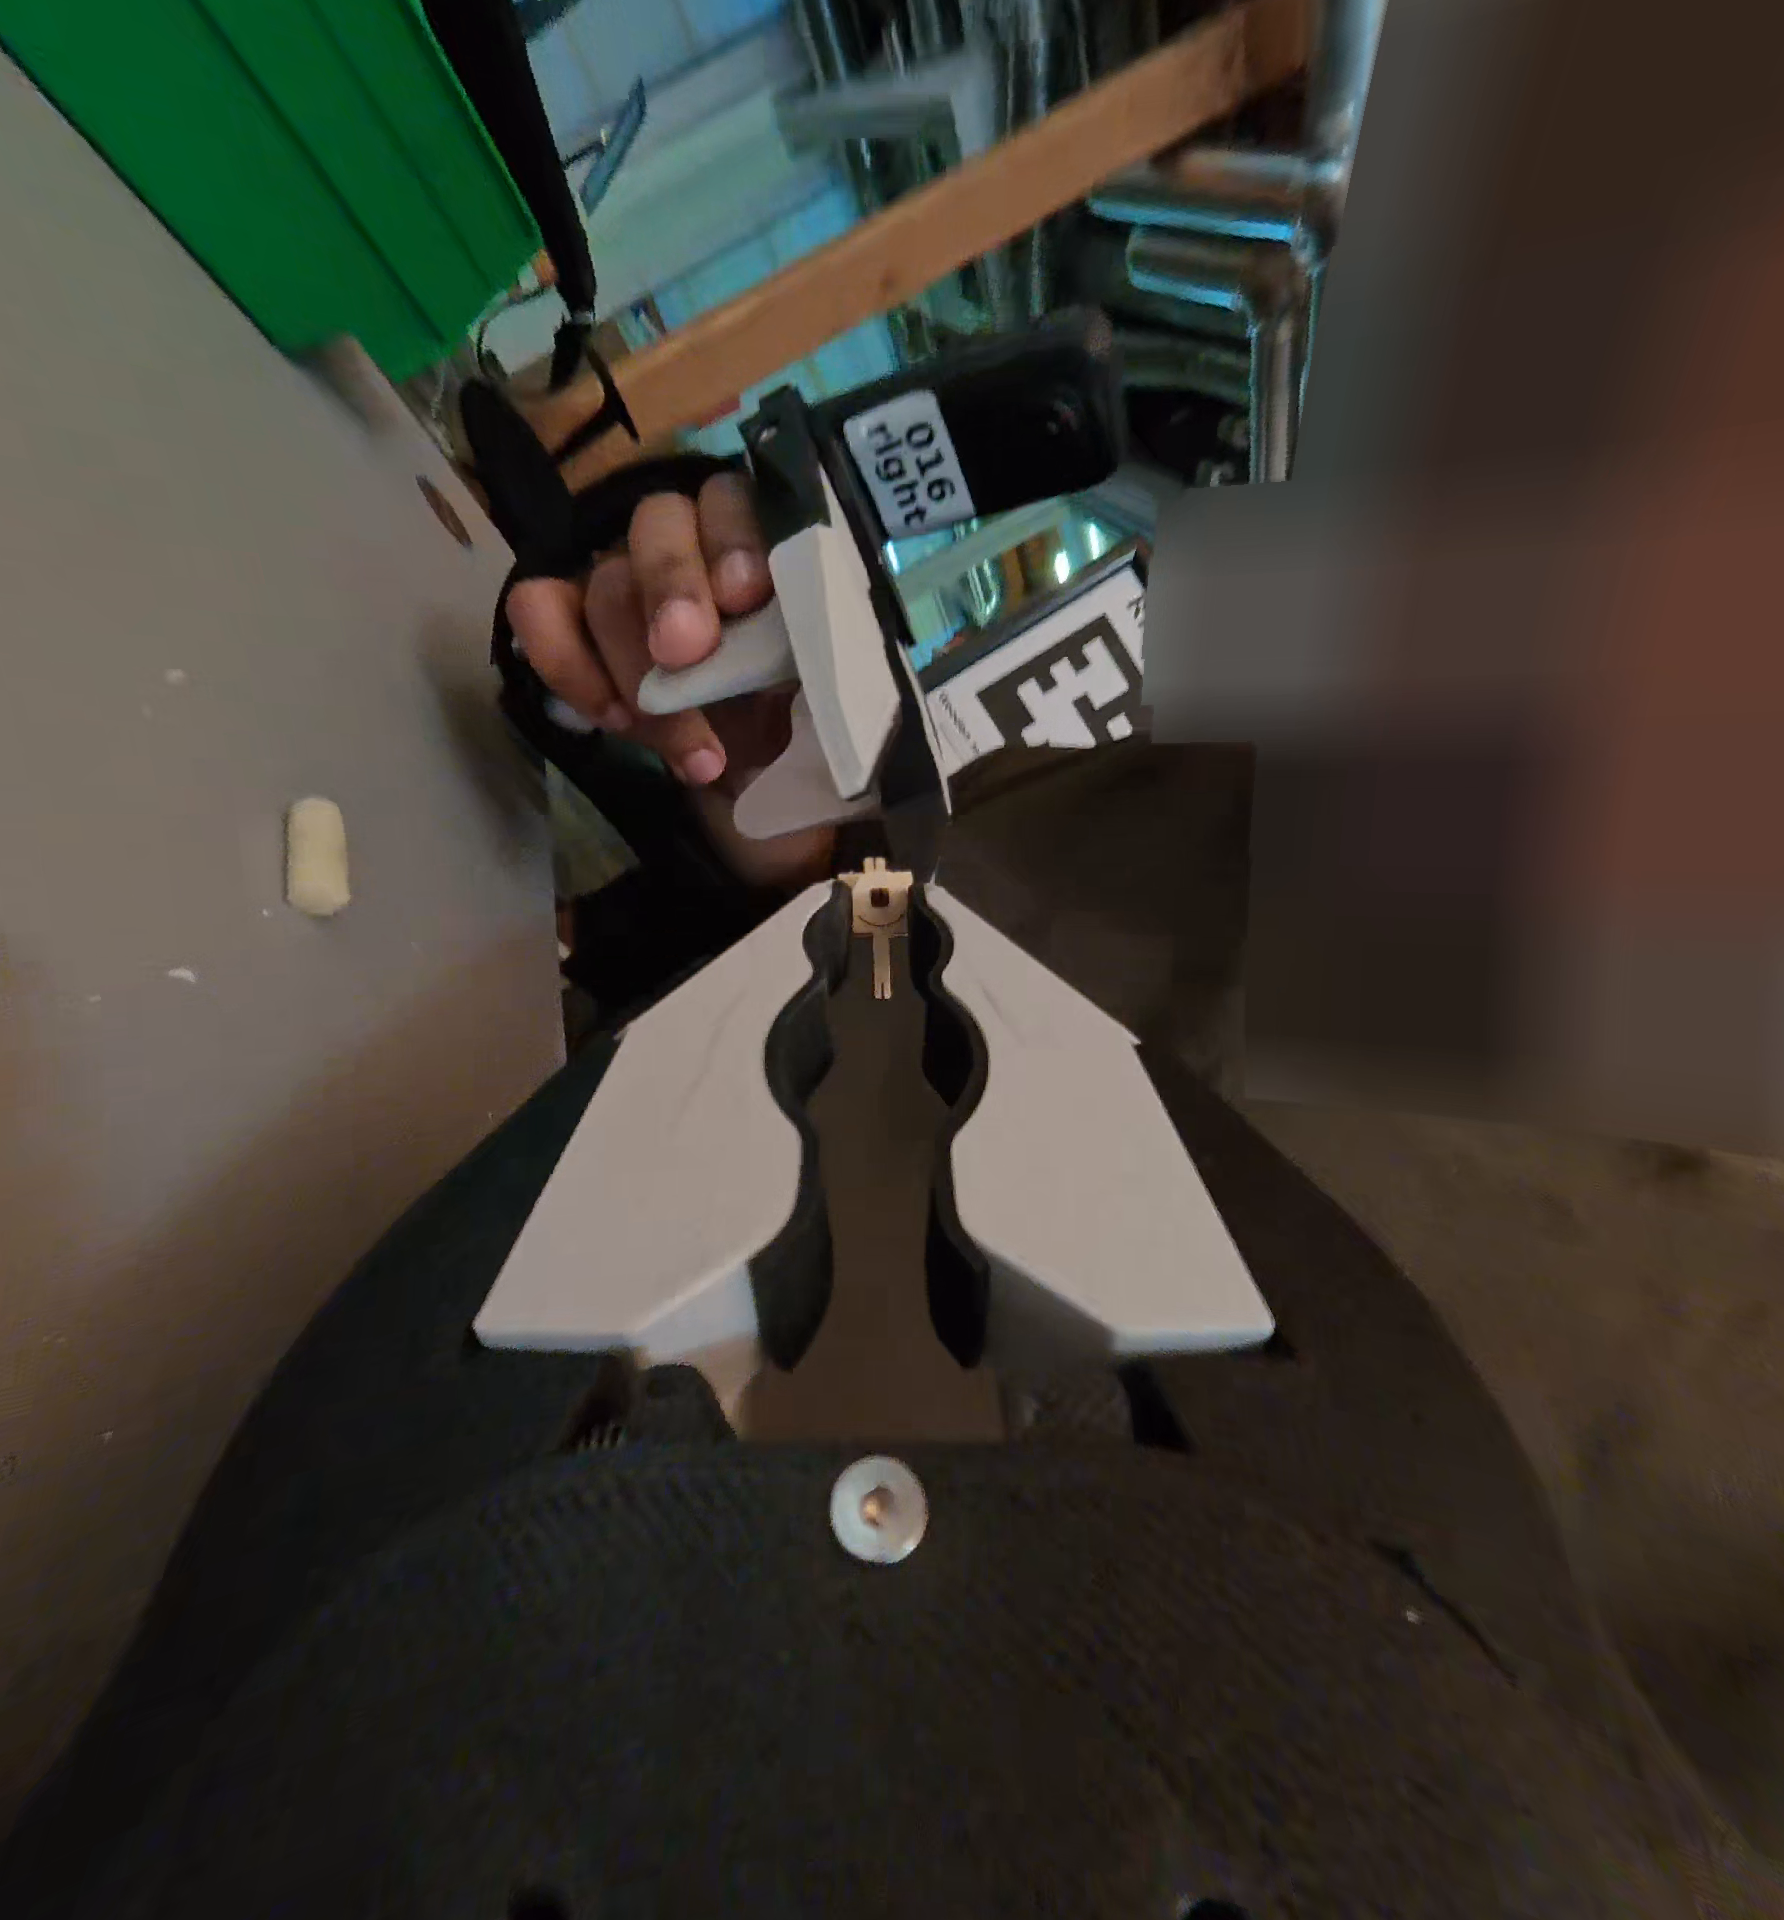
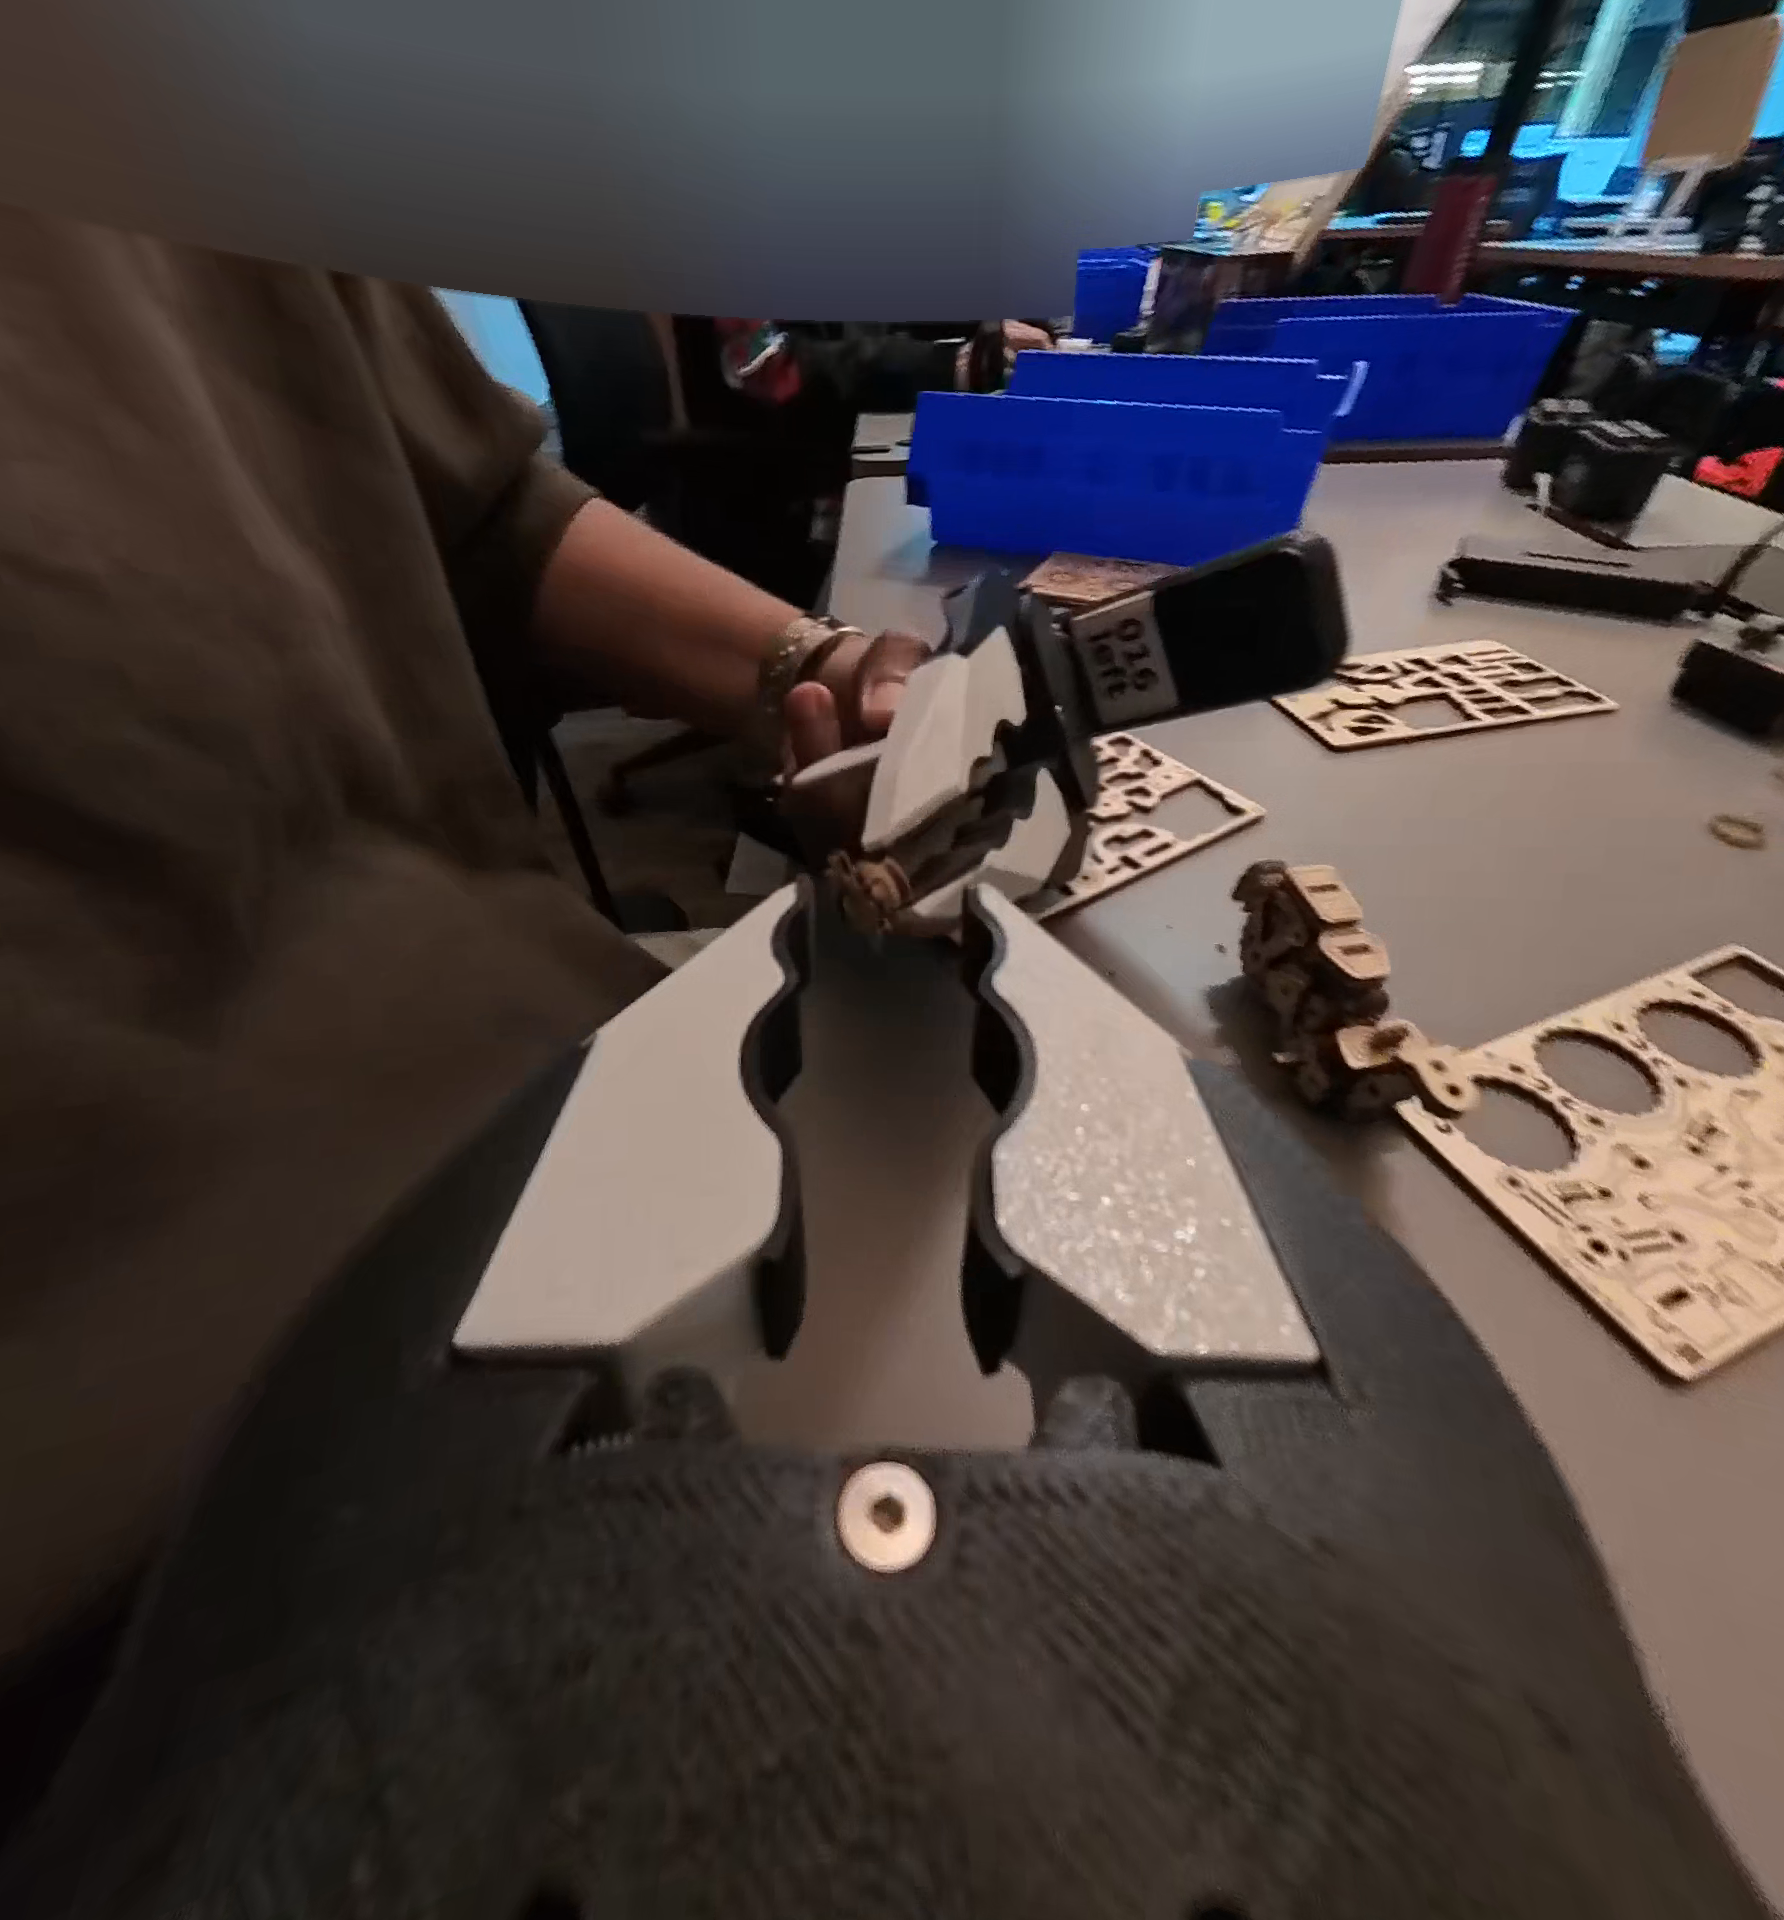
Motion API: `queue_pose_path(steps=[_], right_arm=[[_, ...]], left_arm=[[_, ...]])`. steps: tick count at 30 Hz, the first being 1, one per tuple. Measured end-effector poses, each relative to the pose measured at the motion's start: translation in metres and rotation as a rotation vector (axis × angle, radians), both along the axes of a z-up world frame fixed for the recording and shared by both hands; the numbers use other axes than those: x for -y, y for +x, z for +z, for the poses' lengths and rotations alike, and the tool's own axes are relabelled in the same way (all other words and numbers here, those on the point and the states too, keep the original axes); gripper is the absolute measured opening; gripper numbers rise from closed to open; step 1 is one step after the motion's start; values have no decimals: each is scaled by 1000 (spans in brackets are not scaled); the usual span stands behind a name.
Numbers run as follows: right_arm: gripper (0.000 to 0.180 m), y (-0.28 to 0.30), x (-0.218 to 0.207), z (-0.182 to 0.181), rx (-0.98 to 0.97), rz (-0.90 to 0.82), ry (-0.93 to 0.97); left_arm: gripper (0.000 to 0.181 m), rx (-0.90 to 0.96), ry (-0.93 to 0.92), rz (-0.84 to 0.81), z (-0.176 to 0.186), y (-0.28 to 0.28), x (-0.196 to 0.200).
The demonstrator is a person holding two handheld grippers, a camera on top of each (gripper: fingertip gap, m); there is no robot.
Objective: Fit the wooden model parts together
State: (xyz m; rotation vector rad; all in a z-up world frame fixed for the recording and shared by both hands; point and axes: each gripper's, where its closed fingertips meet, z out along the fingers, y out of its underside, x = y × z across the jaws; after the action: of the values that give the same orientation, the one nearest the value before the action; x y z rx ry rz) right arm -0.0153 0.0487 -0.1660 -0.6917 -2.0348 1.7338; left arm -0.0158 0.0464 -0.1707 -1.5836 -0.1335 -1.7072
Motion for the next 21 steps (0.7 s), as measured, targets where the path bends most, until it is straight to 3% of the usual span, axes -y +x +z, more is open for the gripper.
queue_pose_path(steps=[6, 21], right_arm=[[17, 13, 18, -11, 8, 106, 70], [11, 18, 29, -20, -18, 140, 159]], left_arm=[[7, -21, -12, -81, -3, 11, 9], [7, -12, -75, -146, -13, 19, 14]])
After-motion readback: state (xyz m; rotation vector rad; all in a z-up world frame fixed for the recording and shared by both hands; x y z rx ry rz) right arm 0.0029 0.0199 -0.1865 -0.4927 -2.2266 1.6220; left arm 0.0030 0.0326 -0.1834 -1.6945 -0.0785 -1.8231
